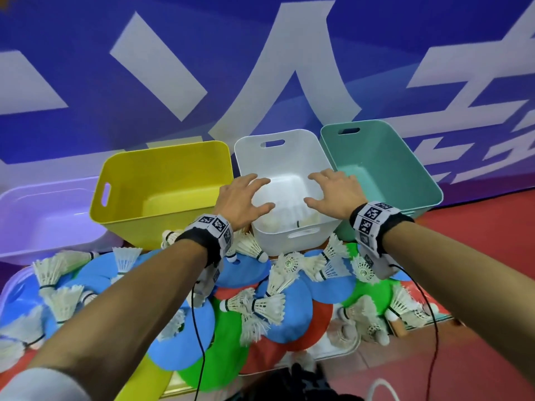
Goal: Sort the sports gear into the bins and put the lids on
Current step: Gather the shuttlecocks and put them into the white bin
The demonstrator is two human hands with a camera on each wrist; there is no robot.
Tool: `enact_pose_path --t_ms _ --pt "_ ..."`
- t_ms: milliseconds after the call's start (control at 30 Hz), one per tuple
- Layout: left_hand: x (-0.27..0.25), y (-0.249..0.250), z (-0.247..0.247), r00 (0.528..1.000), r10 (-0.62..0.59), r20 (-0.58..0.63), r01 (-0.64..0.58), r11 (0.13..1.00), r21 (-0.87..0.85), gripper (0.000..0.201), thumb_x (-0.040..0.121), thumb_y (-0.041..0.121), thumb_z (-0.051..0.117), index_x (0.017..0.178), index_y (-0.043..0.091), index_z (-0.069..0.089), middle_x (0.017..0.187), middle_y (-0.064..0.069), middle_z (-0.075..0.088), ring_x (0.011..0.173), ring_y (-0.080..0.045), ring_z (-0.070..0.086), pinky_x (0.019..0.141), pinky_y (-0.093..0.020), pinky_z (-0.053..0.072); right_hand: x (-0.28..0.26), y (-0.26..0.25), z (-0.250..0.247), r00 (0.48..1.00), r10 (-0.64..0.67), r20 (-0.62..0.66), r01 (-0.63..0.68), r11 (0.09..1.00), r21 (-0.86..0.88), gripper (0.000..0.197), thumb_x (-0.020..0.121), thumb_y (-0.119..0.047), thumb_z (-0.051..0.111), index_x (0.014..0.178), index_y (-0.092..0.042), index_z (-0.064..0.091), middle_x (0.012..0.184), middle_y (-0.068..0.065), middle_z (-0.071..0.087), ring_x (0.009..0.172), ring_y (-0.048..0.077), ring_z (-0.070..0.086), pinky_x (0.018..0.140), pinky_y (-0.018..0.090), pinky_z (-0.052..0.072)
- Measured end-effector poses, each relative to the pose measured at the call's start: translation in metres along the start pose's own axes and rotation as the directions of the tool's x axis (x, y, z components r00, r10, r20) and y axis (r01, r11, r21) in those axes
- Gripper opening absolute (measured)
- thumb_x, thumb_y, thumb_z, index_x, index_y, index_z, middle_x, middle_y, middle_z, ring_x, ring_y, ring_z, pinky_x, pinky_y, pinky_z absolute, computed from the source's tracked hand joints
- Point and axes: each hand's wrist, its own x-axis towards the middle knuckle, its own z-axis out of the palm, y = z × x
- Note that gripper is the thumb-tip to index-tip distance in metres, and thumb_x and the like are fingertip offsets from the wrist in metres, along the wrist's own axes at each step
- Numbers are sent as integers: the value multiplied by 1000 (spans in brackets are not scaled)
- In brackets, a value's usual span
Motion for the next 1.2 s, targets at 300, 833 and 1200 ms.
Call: enact_pose_path --t_ms 300,833,1200 --pt "-37 -34 -21 998 -39 -41 40 999 26 55 90 57 49 140 35 45 151 0 40 140 -21 32 108 -46 31 -7 -59 -13 999 -37 -25 37 999 37 60 89 -54 53 141 -27 42 142 6 46 124 31 46 99 45 37" --pt "-180 -186 -83 952 -290 -95 284 956 -68 56 87 52 53 138 30 47 148 -4 41 136 -25 35 108 -49 28 -8 -270 -6 943 -333 -20 334 942 26 60 87 -49 56 141 -29 41 143 5 45 132 28 38 104 47 30" --pt "-298 -274 -83 898 -438 -35 430 893 -131 84 67 67 33 139 27 49 147 -2 42 136 -25 37 107 -50 34 -29 -404 36 821 -567 66 569 823 -10 58 89 -51 52 141 -28 41 135 5 50 126 26 43 99 42 31"
